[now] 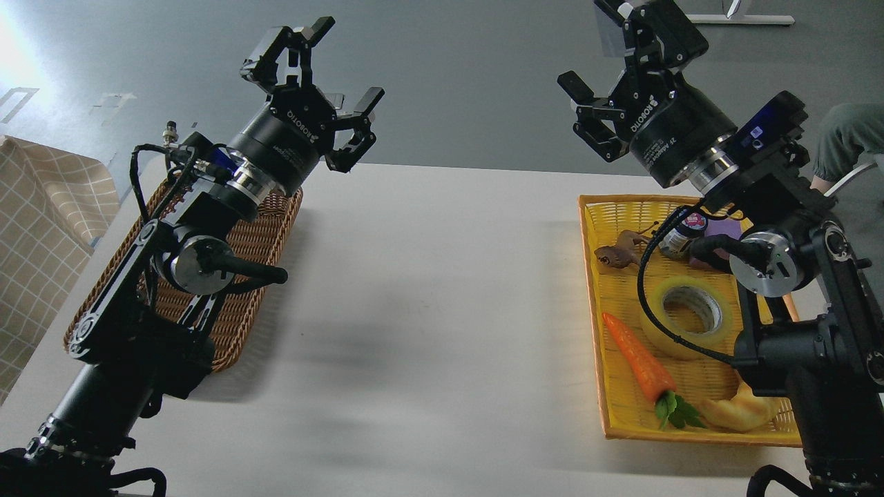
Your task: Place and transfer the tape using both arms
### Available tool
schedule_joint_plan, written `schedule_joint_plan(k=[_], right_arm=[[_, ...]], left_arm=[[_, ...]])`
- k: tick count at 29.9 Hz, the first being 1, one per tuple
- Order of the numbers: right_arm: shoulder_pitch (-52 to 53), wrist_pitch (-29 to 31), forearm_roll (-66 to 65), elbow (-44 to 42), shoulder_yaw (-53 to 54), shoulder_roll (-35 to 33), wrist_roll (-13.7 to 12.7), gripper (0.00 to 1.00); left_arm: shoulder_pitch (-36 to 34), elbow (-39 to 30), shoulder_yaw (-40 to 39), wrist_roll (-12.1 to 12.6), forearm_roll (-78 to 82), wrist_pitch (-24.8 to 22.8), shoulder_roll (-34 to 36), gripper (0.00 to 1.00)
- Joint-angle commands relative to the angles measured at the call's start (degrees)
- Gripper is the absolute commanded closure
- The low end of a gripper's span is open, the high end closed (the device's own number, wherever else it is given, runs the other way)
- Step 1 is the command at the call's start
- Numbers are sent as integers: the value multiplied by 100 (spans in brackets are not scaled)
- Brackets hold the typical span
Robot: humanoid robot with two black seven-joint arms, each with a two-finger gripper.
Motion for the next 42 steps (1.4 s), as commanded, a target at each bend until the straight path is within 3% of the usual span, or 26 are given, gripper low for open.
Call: schedule_joint_plan(k=[1,6,13,17,39,42], right_arm=[[-3,95,10,8,10,0,61,0],[-38,384,10,0,1,0,298,0],[-64,429,10,43,1,0,342,0],[-56,429,1,26,44,0,518,0],[-126,584,10,17,115,0,544,0],[-126,584,1,8,115,0,641,0]], left_arm=[[7,7,-13,0,0,-10,2,2],[16,7,-13,0,-9,-18,2,2],[16,7,-22,0,-9,-18,11,2],[7,7,13,0,-9,-10,11,2],[-10,7,13,-9,-9,34,-33,2],[-10,7,31,0,0,8,-24,2]])
